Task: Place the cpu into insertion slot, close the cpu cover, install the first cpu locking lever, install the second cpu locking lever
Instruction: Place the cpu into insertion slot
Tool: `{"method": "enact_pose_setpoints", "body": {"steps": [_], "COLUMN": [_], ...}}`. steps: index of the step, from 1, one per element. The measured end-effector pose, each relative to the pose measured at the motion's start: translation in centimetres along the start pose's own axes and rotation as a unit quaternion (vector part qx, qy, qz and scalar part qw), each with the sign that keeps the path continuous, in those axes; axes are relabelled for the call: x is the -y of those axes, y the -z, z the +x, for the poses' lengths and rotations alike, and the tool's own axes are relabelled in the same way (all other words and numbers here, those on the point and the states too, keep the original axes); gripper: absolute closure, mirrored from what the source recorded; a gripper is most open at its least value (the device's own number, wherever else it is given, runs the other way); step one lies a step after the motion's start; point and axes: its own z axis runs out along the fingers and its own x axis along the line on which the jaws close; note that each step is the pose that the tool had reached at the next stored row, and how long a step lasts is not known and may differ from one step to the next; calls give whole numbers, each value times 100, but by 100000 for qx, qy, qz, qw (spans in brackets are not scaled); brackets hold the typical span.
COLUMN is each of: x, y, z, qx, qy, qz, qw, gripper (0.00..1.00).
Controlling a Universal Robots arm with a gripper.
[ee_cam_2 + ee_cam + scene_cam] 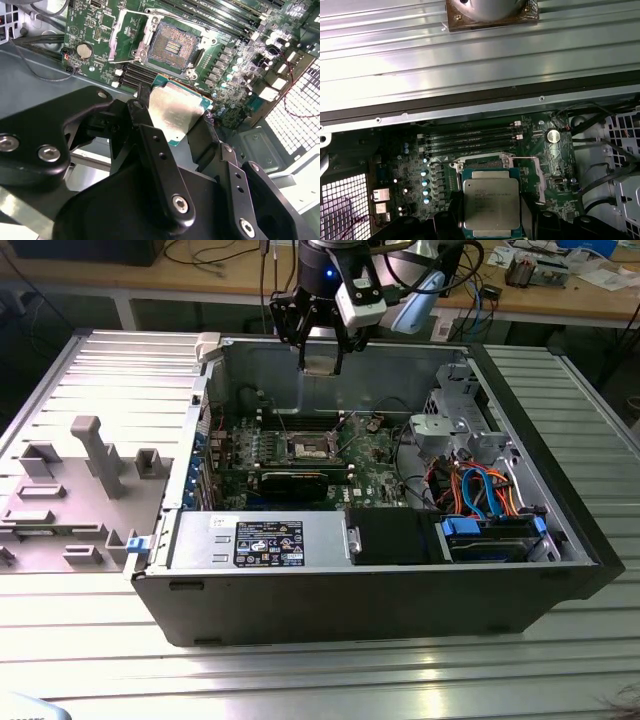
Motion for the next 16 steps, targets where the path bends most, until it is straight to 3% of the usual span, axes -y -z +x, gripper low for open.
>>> {"method": "enact_pose_setpoints", "body": {"steps": [16], "x": [0], "y": [-2], "z": [0], "qx": [54], "qy": [-674], "qz": [2], "qw": [99998], "gripper": [45]}}
